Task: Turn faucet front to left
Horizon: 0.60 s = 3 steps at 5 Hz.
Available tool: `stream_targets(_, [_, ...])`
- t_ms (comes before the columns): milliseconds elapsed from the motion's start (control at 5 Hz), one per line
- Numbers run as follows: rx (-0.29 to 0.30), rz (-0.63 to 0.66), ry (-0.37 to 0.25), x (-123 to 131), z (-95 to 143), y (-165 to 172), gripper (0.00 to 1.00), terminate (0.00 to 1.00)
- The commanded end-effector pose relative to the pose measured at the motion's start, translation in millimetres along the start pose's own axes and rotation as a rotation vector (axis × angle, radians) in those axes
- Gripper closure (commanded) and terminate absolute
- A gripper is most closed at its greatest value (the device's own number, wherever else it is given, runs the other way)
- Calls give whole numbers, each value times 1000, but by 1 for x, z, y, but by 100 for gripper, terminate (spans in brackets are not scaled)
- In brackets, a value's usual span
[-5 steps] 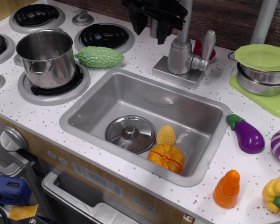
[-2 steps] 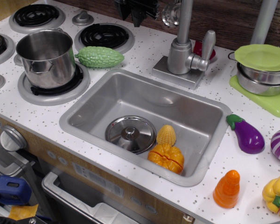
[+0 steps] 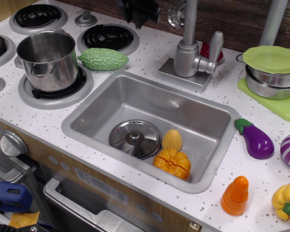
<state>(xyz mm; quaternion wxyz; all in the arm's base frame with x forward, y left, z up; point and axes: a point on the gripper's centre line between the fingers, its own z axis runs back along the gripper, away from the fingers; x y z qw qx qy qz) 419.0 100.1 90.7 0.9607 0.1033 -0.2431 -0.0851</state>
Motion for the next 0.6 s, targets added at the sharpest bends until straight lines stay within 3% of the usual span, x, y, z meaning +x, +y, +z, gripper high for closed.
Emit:
stream_targets(0, [23, -32, -83, 24, 5, 16, 100, 0])
stream_targets(200, [24, -42, -78, 30, 6, 24, 100, 0])
stream_targets(400, [26, -82, -60, 32, 11, 29, 100, 100])
